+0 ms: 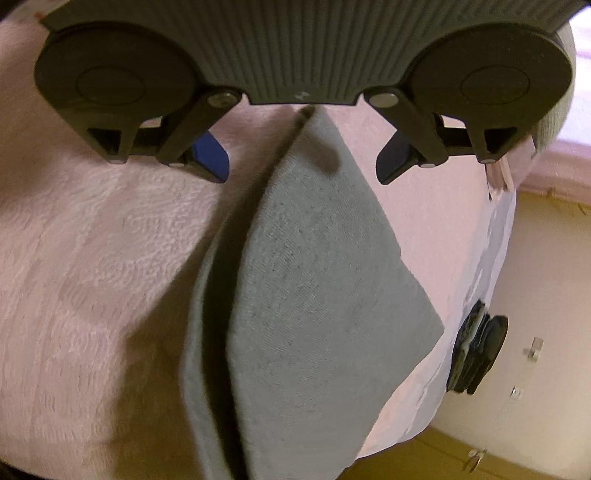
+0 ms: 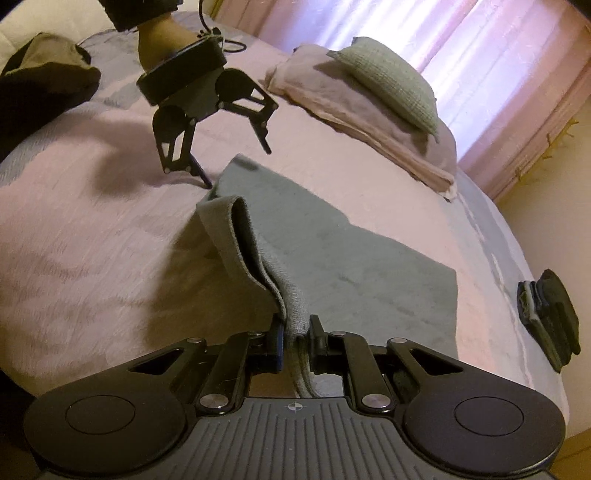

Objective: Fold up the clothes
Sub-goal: 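Grasp the side edge of the folded skirt with the right gripper, then lift the skirt edge with the right gripper while the left gripper grasps the other corner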

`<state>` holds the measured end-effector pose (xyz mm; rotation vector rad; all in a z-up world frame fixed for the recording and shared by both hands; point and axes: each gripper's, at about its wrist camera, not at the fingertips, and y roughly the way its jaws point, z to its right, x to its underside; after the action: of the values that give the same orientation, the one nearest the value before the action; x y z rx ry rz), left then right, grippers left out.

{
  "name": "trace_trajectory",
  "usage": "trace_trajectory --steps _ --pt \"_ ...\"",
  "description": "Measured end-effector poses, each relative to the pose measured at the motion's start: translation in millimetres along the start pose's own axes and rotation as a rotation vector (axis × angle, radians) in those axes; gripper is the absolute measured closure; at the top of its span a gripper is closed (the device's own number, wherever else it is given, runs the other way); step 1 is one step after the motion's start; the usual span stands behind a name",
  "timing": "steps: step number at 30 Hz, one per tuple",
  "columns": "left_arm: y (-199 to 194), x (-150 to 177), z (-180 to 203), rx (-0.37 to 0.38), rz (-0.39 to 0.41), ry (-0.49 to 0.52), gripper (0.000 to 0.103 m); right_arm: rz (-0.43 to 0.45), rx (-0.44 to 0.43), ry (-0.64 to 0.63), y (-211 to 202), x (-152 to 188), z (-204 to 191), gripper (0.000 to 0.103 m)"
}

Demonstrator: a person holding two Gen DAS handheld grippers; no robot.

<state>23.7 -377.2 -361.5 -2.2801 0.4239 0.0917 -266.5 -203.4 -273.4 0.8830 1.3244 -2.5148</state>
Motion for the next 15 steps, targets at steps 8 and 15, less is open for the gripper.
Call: trace_trajectory --steps 8,15 --pt "6.6 5.4 -0.1 0.035 0.016 0.092 0.069 -0.019 -0.017 0.049 -3.2 -3.7 11.9 0.095" --pt "-3.7 -3.5 -26.8 0.066 0.004 0.052 0.096 -0.032 -0.022 0.13 -11.5 -5.8 28.6 0.095"
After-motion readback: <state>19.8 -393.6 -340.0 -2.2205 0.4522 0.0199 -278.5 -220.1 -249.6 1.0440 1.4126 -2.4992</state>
